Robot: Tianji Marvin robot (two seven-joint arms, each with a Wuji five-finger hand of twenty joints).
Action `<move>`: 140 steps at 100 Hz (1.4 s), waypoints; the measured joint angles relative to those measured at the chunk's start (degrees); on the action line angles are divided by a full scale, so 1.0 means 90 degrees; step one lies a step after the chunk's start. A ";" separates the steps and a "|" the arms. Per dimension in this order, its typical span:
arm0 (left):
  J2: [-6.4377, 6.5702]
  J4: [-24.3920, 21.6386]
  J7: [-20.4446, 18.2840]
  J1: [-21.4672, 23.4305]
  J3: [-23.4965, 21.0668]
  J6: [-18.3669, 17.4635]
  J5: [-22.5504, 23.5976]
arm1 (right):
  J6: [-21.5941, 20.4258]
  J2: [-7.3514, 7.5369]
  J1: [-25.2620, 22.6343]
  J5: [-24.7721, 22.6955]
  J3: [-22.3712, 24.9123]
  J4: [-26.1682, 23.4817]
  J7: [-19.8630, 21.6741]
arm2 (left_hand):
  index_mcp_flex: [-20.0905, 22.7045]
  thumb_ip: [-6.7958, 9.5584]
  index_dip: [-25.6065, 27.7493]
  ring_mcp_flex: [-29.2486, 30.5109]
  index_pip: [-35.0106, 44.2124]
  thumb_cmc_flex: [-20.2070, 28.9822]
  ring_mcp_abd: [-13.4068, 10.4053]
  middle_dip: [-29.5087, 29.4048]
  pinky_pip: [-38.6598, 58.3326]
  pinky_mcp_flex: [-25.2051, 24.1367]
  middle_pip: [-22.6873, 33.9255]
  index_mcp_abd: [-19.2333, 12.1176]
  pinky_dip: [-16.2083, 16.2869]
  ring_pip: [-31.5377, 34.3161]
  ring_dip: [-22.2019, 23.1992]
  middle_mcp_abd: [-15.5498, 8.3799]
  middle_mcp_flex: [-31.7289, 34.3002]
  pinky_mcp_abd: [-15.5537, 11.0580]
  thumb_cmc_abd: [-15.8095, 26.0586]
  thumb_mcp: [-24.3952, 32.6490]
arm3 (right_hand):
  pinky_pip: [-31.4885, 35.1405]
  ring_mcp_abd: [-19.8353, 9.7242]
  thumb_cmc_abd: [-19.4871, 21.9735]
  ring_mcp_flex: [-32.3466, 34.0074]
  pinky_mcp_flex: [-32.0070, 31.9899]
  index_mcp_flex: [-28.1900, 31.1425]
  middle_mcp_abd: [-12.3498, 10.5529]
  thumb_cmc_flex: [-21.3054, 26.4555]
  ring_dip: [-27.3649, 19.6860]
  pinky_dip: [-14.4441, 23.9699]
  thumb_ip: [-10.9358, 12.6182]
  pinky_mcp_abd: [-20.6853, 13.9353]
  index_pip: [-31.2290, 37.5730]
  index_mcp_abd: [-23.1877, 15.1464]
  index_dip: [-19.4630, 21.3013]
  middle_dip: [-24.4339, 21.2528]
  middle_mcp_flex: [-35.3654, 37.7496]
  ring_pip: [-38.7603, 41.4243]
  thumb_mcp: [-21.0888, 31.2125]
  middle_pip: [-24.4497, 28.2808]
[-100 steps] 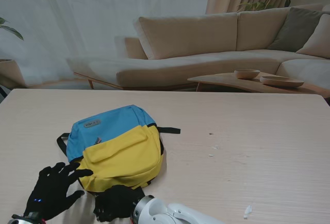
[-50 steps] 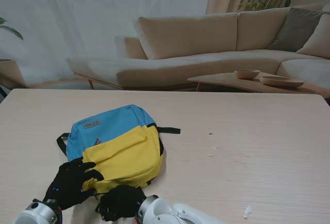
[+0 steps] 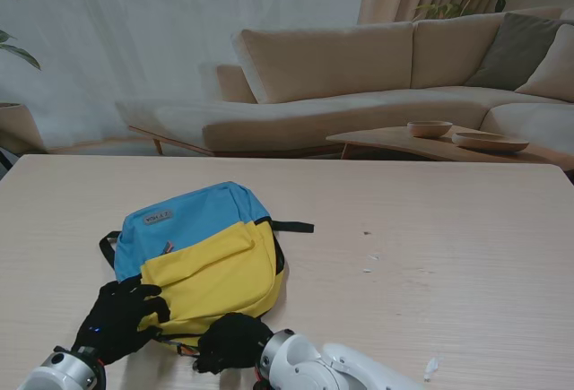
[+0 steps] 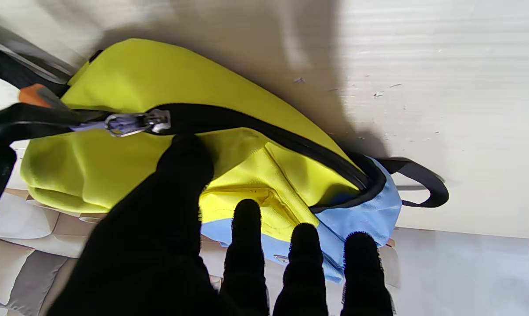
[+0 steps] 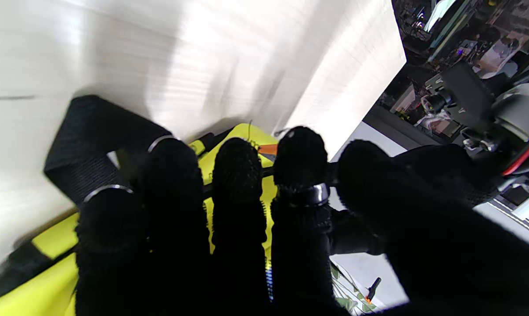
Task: Pack books into the school bag then zip close the school bag
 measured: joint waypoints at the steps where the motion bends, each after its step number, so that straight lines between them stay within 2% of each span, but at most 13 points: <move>1: 0.0000 -0.0004 0.0002 0.0007 -0.0005 -0.0003 0.0011 | -0.0008 0.0010 -0.0002 -0.0012 0.0017 -0.0007 0.0022 | 0.0000 0.0000 0.0000 0.0000 0.0000 0.0000 0.0000 0.0001 0.0003 0.0000 0.0000 0.0000 0.0000 0.0000 0.0000 0.0000 0.0000 0.0000 0.0003 0.0000 | 0.0009 0.0000 0.0014 0.0003 0.0014 0.0003 0.0001 0.0000 0.0000 0.0000 0.0100 0.0002 -0.0004 0.0000 0.0072 0.0011 0.0004 0.0013 -0.0003 0.0006; 8: 0.0000 -0.0026 0.0005 0.0043 -0.0035 -0.0018 0.0092 | -0.0044 0.0072 -0.0011 -0.0094 0.0117 -0.0050 0.0159 | 0.0000 0.0000 0.0000 0.0000 0.0000 0.0000 0.0000 0.0005 0.0059 0.0000 0.0000 0.0023 0.0000 0.0003 0.0000 0.0000 0.0001 0.0000 0.0010 0.0000 | 0.0052 0.0000 0.0143 0.0003 0.0084 0.0271 0.0001 0.0000 0.0000 0.0000 0.0318 0.0004 -0.0085 0.0000 0.0430 0.0096 0.0011 0.0091 -0.0009 0.0062; 23: -0.0001 -0.0039 0.0058 0.0091 -0.0083 -0.0060 0.0175 | -0.0094 0.0165 -0.0099 -0.0105 0.0410 -0.0112 0.0289 | 0.0000 0.0000 0.0000 0.0000 0.0185 0.0009 0.0001 0.0068 0.0144 0.0000 0.0009 0.0193 0.0000 0.0008 0.0000 0.0000 0.0001 0.0000 -0.0005 0.0083 | 0.0072 0.0012 0.0214 0.0146 0.0172 0.0342 0.0004 -0.0069 -0.0003 -0.0002 0.0319 0.0059 -0.0092 -0.0005 0.0760 0.0179 0.0157 0.0230 -0.0016 0.0150; 47: -0.0002 -0.0077 0.0077 0.0172 -0.0165 -0.0080 0.0307 | -0.0190 0.0271 -0.0132 -0.0317 0.0544 -0.0127 0.0448 | 0.0000 0.0000 0.0248 0.0000 0.0359 -0.0003 0.0001 0.0079 0.0222 0.0000 0.0064 0.0271 -0.0049 0.0013 0.0000 0.0000 0.0001 0.0000 -0.0095 0.0293 | 0.0157 0.0013 0.0227 0.0233 0.0301 0.0420 0.0004 -0.0069 -0.0004 -0.0003 0.0319 0.0066 -0.0089 -0.0027 0.0930 0.0257 0.0279 0.0305 -0.0016 0.0219; 74: -0.0006 -0.0116 0.0135 0.0245 -0.0235 -0.0114 0.0364 | -0.0330 0.0326 -0.0302 -0.0312 0.1001 -0.0120 0.0540 | 0.0000 0.0000 0.0368 0.0000 0.0359 -0.0003 0.0001 0.0144 0.0226 0.0000 0.0067 0.0271 -0.0080 0.0014 0.0000 0.0000 0.0001 0.0000 -0.0181 0.0559 | 0.0170 0.0013 0.0240 0.0234 0.0302 0.0419 0.0004 -0.0069 -0.0004 -0.0010 0.0319 0.0066 -0.0069 -0.0031 0.0996 0.0266 0.0279 0.0308 -0.0017 0.0220; 88: -0.0006 -0.0106 0.0117 0.0212 -0.0221 -0.0119 0.0286 | -0.0339 0.0352 -0.0327 -0.0259 0.1052 -0.0114 0.0552 | 0.0000 0.0000 0.0467 0.0000 0.0358 -0.0003 0.0001 0.0146 0.0226 0.0000 0.0068 0.0271 -0.0093 0.0014 0.0000 0.0000 0.0001 0.0000 -0.0181 0.0561 | 0.0171 0.0013 0.0240 0.0234 0.0302 0.0425 0.0004 -0.0069 -0.0004 -0.0013 0.0319 0.0066 -0.0069 -0.0032 0.0997 0.0266 0.0279 0.0308 -0.0017 0.0220; 103: -0.0006 -0.0084 0.0038 0.0160 -0.0188 -0.0107 -0.0027 | -0.0334 0.0376 -0.0304 -0.0196 0.0996 -0.0114 0.0583 | 0.0008 0.0000 0.0480 0.0000 0.0359 0.0000 0.0001 0.0146 0.0226 0.0000 0.0068 0.0347 -0.0154 0.0014 0.0000 0.0000 0.0001 0.0000 -0.0181 0.0549 | 0.0172 0.0013 0.0242 0.0234 0.0302 0.0585 0.0004 -0.0069 -0.0004 -0.0013 0.0319 0.0066 -0.0063 -0.0033 0.1000 0.0266 0.0279 0.0308 -0.0017 0.0220; 111: -0.0005 -0.0105 -0.0059 0.0165 -0.0188 -0.0107 -0.0027 | -0.0323 0.0379 -0.0284 -0.0193 0.0947 -0.0106 0.0583 | 0.0008 0.0000 0.0225 0.0000 0.0240 -0.0012 0.0001 0.0146 0.0226 0.0000 0.0068 0.0449 -0.0157 0.0014 0.0000 0.0000 0.0001 0.0000 -0.0179 0.0542 | 0.0172 0.0013 0.0242 0.0234 0.0302 0.0655 0.0004 -0.0069 -0.0004 -0.0014 0.0319 0.0066 -0.0054 -0.0029 0.1001 0.0266 0.0279 0.0308 -0.0017 0.0220; 125: 0.0000 -0.0185 -0.0243 0.0195 -0.0173 -0.0109 -0.0067 | -0.0319 0.0379 -0.0282 -0.0171 0.0921 -0.0100 0.0581 | 0.0095 0.0000 -0.0573 0.0000 -0.0143 -0.0074 0.0002 0.0146 0.0226 0.0000 0.0068 0.0577 -0.0158 0.0014 0.0000 0.0002 0.0001 0.0000 -0.0179 0.0477 | 0.0172 0.0013 0.0242 0.0234 0.0302 0.0681 0.0004 -0.0069 -0.0004 -0.0013 0.0319 0.0066 -0.0010 -0.0026 0.1004 0.0266 0.0279 0.0308 -0.0017 0.0220; 134: 0.0006 -0.0174 -0.0199 0.0175 -0.0104 -0.0112 -0.0063 | -0.0330 0.0380 -0.0285 -0.0181 0.0923 -0.0100 0.0586 | 0.0557 0.0000 -0.0665 0.0092 -0.0135 0.0146 0.0011 0.0146 0.0226 0.0000 0.0027 0.0513 -0.0158 0.0085 0.0000 0.0002 0.0320 0.0003 -0.0229 0.0484 | 0.0172 0.0013 0.0242 0.0234 0.0302 0.0682 0.0004 -0.0069 -0.0004 -0.0014 0.0319 0.0066 0.0001 -0.0025 0.1006 0.0266 0.0279 0.0308 -0.0018 0.0220; 140: 0.0006 -0.0161 -0.0178 0.0156 -0.0077 -0.0114 -0.0038 | -0.0345 0.0380 -0.0300 -0.0193 0.0966 -0.0100 0.0626 | 0.0558 0.0000 -0.0397 0.0093 -0.0066 0.0154 0.0012 0.0176 0.0226 0.0000 0.0078 0.0447 -0.0158 0.0085 0.0000 0.0002 0.0335 0.0003 -0.0229 0.0484 | 0.0172 0.0013 0.0242 0.0234 0.0302 0.0682 0.0004 -0.0069 -0.0004 -0.0014 0.0319 0.0066 0.0002 -0.0025 0.1008 0.0266 0.0279 0.0308 -0.0018 0.0220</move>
